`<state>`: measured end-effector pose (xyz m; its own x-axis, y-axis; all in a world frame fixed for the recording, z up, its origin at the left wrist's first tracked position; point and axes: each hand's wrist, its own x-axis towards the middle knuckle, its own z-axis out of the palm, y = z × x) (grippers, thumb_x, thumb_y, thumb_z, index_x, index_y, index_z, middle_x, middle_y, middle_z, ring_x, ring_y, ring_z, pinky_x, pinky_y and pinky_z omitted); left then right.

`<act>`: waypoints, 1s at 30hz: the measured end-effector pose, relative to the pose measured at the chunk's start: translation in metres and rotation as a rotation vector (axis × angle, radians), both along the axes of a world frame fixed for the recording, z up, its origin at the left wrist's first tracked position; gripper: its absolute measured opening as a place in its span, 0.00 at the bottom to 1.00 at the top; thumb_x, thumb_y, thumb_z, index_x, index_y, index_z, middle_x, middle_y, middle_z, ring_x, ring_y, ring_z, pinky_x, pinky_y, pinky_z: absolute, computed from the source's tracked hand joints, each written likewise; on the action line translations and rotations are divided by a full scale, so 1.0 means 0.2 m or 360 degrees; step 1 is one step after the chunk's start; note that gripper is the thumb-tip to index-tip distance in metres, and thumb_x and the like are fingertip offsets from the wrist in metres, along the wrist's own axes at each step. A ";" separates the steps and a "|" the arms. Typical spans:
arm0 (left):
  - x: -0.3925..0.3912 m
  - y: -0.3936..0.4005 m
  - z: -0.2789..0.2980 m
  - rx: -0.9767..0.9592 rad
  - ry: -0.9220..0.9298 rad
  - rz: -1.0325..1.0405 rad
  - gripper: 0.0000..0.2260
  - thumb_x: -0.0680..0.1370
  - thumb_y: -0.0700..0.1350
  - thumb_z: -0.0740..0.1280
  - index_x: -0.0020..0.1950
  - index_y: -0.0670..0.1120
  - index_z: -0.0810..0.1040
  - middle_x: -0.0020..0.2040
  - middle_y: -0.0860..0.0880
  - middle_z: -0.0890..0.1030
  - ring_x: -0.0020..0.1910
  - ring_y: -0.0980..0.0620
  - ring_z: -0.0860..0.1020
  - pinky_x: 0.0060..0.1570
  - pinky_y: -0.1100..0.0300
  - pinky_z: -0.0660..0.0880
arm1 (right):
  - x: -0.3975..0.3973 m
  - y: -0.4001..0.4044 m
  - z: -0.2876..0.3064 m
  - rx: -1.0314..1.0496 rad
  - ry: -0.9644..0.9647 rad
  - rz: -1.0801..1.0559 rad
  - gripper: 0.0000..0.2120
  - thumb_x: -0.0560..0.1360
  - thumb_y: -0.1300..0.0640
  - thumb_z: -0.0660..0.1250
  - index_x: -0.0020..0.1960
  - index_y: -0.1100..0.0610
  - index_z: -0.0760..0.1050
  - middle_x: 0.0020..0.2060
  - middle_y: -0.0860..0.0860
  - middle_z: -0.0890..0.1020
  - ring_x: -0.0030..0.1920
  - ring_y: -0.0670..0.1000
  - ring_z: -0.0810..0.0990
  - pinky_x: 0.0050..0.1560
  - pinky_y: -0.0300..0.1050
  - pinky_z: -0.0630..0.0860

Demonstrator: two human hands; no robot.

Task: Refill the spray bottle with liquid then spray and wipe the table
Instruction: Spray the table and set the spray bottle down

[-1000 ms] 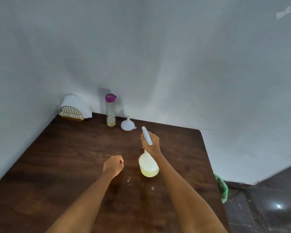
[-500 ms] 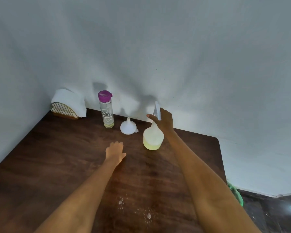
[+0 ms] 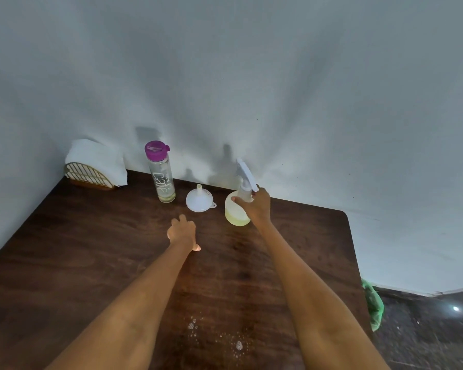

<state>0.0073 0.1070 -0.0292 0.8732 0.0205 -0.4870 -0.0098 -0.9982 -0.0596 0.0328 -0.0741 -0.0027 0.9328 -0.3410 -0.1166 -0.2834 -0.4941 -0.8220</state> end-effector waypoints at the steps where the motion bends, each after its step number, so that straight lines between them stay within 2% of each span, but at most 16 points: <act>1: 0.00 0.00 0.00 0.0002 0.0004 0.0004 0.33 0.70 0.57 0.72 0.69 0.44 0.66 0.68 0.44 0.63 0.67 0.44 0.65 0.59 0.54 0.74 | 0.01 0.00 0.00 -0.0009 0.0005 0.0014 0.29 0.64 0.52 0.78 0.58 0.64 0.72 0.52 0.59 0.77 0.54 0.57 0.77 0.50 0.45 0.73; 3: 0.01 0.00 -0.01 -0.0001 0.0001 0.0005 0.33 0.70 0.57 0.72 0.69 0.44 0.67 0.68 0.44 0.63 0.67 0.44 0.65 0.58 0.54 0.74 | 0.03 -0.02 0.03 -0.0071 -0.0005 0.0074 0.25 0.67 0.56 0.76 0.59 0.66 0.72 0.55 0.60 0.78 0.56 0.58 0.77 0.49 0.41 0.71; 7: 0.01 0.01 -0.02 -0.0012 -0.0005 0.0018 0.33 0.69 0.57 0.72 0.68 0.44 0.67 0.68 0.45 0.64 0.67 0.45 0.65 0.58 0.55 0.74 | 0.08 -0.13 0.07 -0.0174 0.0085 0.0164 0.25 0.70 0.63 0.72 0.64 0.66 0.69 0.62 0.61 0.75 0.62 0.59 0.74 0.58 0.46 0.71; 9: 0.01 0.01 -0.02 -0.0005 -0.0010 0.0014 0.33 0.69 0.57 0.72 0.68 0.44 0.67 0.67 0.45 0.64 0.67 0.45 0.65 0.58 0.55 0.74 | 0.10 -0.16 0.07 -0.0145 0.0169 0.0176 0.24 0.69 0.65 0.71 0.64 0.65 0.70 0.62 0.60 0.76 0.62 0.59 0.74 0.55 0.45 0.71; 11: 0.01 0.00 -0.02 -0.0003 -0.0011 0.0018 0.32 0.70 0.57 0.72 0.68 0.44 0.67 0.67 0.45 0.64 0.67 0.45 0.65 0.58 0.55 0.74 | 0.11 -0.16 0.05 -0.0200 0.0169 0.0165 0.23 0.68 0.62 0.73 0.61 0.65 0.72 0.58 0.60 0.78 0.60 0.59 0.75 0.55 0.47 0.72; 13: 0.01 -0.01 -0.02 0.0003 -0.0011 0.0017 0.32 0.70 0.57 0.72 0.68 0.44 0.67 0.67 0.45 0.64 0.66 0.45 0.65 0.57 0.56 0.74 | 0.10 -0.13 0.04 -0.0283 0.0081 0.0059 0.27 0.66 0.53 0.76 0.58 0.66 0.72 0.55 0.59 0.78 0.58 0.59 0.76 0.57 0.49 0.71; 15: 0.01 -0.01 -0.02 0.0001 -0.0012 0.0021 0.32 0.70 0.57 0.72 0.67 0.43 0.67 0.67 0.44 0.64 0.67 0.45 0.65 0.57 0.55 0.74 | 0.07 -0.09 0.02 -0.0291 0.0001 -0.0055 0.28 0.66 0.51 0.76 0.58 0.65 0.72 0.54 0.60 0.78 0.57 0.59 0.74 0.55 0.47 0.69; 19: 0.01 -0.01 -0.02 -0.0011 -0.0006 0.0029 0.32 0.70 0.56 0.72 0.67 0.43 0.68 0.68 0.44 0.64 0.67 0.45 0.64 0.58 0.55 0.73 | 0.07 -0.05 0.00 -0.0296 -0.0020 -0.0068 0.25 0.69 0.54 0.72 0.60 0.65 0.70 0.55 0.61 0.75 0.58 0.60 0.72 0.57 0.48 0.69; 24: 0.00 0.01 -0.03 -0.0045 -0.0021 0.0051 0.32 0.70 0.56 0.72 0.68 0.44 0.67 0.67 0.45 0.64 0.67 0.45 0.64 0.58 0.55 0.73 | 0.08 -0.08 0.00 -0.0245 -0.0015 -0.0051 0.24 0.69 0.57 0.72 0.60 0.65 0.70 0.55 0.61 0.76 0.58 0.60 0.74 0.58 0.51 0.72; 28: -0.01 0.02 -0.05 -0.0060 -0.0046 0.0046 0.33 0.70 0.57 0.72 0.70 0.44 0.66 0.67 0.45 0.64 0.66 0.45 0.64 0.57 0.55 0.73 | 0.08 -0.17 0.04 -0.0118 0.0018 0.0062 0.23 0.67 0.63 0.73 0.58 0.67 0.69 0.54 0.61 0.78 0.52 0.57 0.75 0.49 0.46 0.70; 30: -0.01 0.02 -0.05 -0.0055 -0.0048 0.0044 0.33 0.70 0.57 0.71 0.70 0.44 0.66 0.67 0.45 0.64 0.66 0.45 0.64 0.57 0.55 0.73 | 0.09 -0.23 0.07 -0.0108 0.0106 0.0212 0.24 0.66 0.64 0.74 0.57 0.66 0.70 0.55 0.60 0.78 0.51 0.56 0.75 0.48 0.46 0.70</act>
<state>0.0049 0.1102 -0.0389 0.8868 0.0285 -0.4612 0.0191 -0.9995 -0.0251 0.0507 -0.1197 0.0111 0.9613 -0.2242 -0.1604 -0.2643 -0.5845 -0.7671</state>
